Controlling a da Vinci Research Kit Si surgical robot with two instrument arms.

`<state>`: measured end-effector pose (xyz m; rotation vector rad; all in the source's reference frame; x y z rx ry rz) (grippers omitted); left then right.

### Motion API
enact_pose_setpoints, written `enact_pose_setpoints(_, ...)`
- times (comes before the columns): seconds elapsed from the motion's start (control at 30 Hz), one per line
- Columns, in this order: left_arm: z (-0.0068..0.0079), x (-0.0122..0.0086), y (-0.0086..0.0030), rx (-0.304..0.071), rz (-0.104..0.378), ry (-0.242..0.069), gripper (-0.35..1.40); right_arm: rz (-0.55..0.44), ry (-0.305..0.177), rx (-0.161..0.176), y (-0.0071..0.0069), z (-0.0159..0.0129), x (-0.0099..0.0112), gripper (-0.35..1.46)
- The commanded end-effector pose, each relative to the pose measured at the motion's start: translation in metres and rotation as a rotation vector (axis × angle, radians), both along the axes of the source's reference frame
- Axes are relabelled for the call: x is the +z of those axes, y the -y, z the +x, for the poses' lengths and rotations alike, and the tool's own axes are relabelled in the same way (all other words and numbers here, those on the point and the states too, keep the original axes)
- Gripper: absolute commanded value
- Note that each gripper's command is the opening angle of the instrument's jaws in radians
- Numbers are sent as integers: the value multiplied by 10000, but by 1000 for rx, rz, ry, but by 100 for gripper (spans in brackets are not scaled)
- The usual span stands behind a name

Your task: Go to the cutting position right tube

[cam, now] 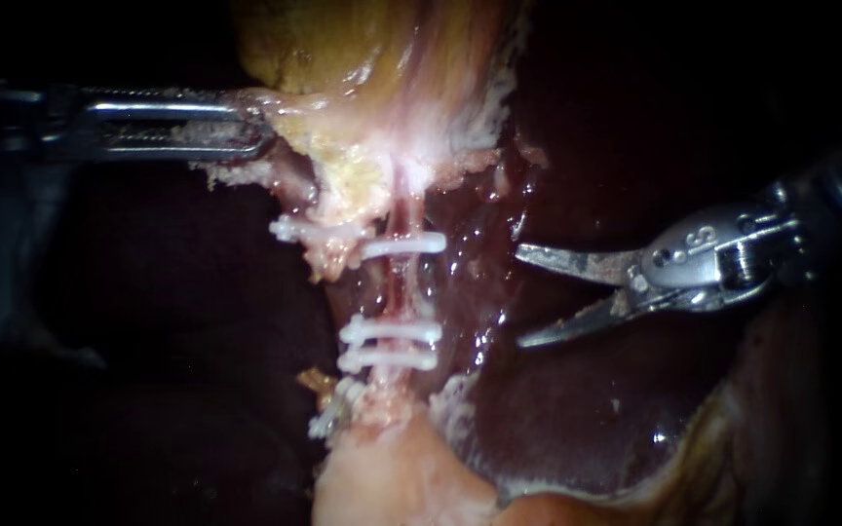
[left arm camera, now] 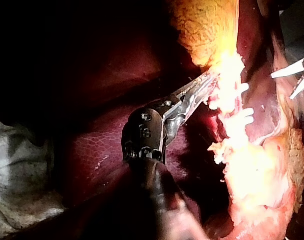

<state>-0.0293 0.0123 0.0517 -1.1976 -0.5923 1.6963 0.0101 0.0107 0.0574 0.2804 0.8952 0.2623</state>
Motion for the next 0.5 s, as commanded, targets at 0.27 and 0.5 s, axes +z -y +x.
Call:
enact_pose_setpoints(0.27,26,-43,-21,-9,19,17,-35,2,-1,-2,0,0,0,145)
enact_pose_setpoints(0.5,41,-62,-26,-28,21,22,-35,34,-28,-34,-2,7,3,143)
